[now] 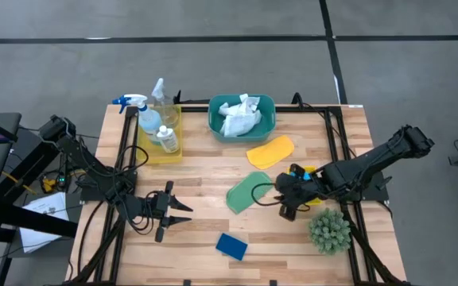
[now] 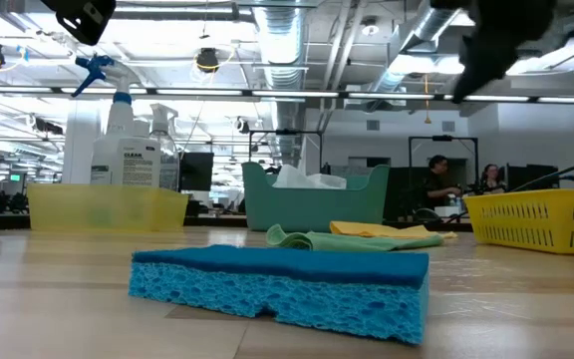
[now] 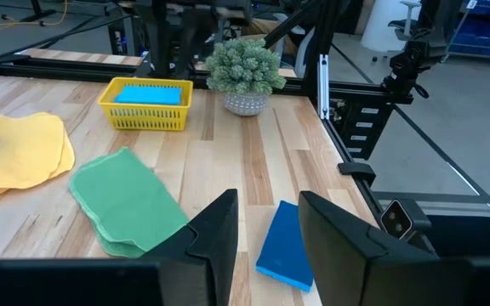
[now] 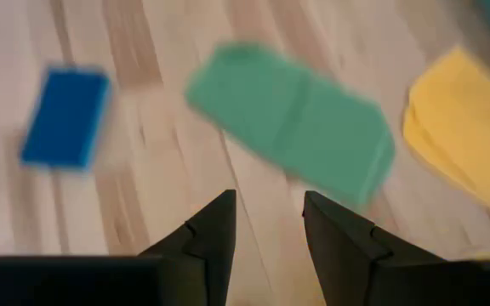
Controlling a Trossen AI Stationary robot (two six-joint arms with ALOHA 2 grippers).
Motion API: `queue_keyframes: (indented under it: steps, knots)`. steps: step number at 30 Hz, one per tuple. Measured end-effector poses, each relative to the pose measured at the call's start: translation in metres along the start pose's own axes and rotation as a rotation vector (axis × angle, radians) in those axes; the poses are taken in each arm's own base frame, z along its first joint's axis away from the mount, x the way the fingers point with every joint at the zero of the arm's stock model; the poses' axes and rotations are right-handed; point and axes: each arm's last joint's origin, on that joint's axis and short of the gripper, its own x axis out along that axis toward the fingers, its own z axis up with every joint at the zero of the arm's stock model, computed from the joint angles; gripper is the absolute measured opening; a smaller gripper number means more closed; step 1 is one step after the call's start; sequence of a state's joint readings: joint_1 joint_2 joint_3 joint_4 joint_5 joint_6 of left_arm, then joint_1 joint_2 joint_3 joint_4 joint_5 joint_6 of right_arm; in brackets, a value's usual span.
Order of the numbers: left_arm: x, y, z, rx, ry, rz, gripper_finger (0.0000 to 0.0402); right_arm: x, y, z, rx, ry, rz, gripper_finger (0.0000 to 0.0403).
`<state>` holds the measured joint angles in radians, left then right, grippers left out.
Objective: Pick & Place Kitchen Items
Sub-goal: Put the yellow cleaning cloth into the green bin
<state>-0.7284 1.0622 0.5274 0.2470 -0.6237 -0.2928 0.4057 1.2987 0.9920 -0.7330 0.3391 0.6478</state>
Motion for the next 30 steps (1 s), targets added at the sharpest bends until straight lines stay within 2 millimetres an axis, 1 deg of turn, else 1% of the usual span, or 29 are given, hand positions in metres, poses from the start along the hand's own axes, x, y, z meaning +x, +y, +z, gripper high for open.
queue_keyframes:
  steps: [4,7,13,17,20,27,30]
  knots:
    - [0.000,0.000,0.000,0.000,0.000,0.000,0.0122,-0.001,0.005,0.012,0.064,-0.143,0.013,0.0131]
    - [0.000,0.000,0.000,-0.001,0.000,0.000,0.0122,-0.001,0.007,0.019,0.092,-0.217,0.025,0.0131]
    - [0.000,0.000,0.000,-0.003,0.000,0.000,0.0122,-0.002,0.007,0.022,0.067,-0.270,-0.001,0.0131]
    - [0.000,0.000,0.000,-0.002,0.000,0.000,0.0122,0.000,0.002,0.024,0.078,-0.266,-0.032,0.0131]
    - [0.000,0.000,0.000,-0.002,0.000,0.000,0.0122,0.004,-0.013,0.027,0.138,-0.238,-0.110,0.0131]
    - [0.000,0.000,0.000,-0.003,-0.001,0.000,0.0122,0.016,-0.073,0.031,0.334,-0.088,-0.359,0.0131]
    - [0.000,0.000,0.000,-0.005,-0.004,-0.001,0.0122,0.019,-0.094,0.038,0.408,-0.066,-0.370,0.0131]
